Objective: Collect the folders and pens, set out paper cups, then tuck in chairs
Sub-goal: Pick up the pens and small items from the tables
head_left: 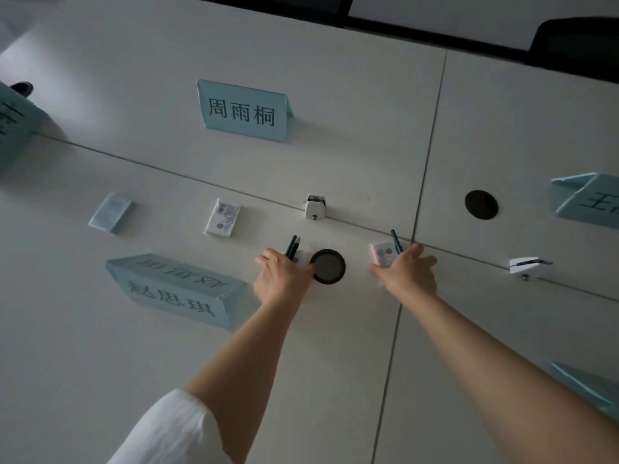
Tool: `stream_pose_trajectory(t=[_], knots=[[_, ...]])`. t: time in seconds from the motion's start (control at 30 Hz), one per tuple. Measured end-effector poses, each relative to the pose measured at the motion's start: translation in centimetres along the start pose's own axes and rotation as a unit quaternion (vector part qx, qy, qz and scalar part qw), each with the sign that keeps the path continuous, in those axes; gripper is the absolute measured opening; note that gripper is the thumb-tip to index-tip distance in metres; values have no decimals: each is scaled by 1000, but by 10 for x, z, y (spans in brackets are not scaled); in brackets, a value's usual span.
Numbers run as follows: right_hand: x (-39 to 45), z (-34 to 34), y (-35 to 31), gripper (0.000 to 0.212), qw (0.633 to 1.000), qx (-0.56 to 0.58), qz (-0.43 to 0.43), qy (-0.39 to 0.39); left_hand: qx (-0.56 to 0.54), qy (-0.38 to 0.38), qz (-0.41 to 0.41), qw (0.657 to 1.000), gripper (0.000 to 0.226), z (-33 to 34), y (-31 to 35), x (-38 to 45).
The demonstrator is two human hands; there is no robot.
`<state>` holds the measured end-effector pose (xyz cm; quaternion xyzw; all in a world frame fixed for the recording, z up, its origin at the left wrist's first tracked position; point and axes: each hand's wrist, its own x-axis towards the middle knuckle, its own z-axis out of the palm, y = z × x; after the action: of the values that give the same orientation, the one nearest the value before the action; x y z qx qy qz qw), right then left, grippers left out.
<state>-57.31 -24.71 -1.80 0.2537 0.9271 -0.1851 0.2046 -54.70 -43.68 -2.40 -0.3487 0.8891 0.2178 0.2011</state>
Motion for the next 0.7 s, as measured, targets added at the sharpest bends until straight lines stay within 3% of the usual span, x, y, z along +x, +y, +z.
stream_pose_trajectory(t=[0.17, 0.3, 0.43, 0.7], knots=[[-5, -6, 1, 76, 1000, -5, 9, -17, -66, -40, 17, 997, 57, -17, 0, -9], [-26, -10, -33, 60, 998, 28, -56, -14, -146, -38, 50, 987, 51, -53, -1, -10], [-53, -6, -91, 46, 988, 103, -99, -60, -156, -9, 83, 984, 54, -104, -22, 17], [-84, 43, -207, 62, 971, 143, -109, -158, -119, 57, 41, 990, 58, -196, -110, 112]])
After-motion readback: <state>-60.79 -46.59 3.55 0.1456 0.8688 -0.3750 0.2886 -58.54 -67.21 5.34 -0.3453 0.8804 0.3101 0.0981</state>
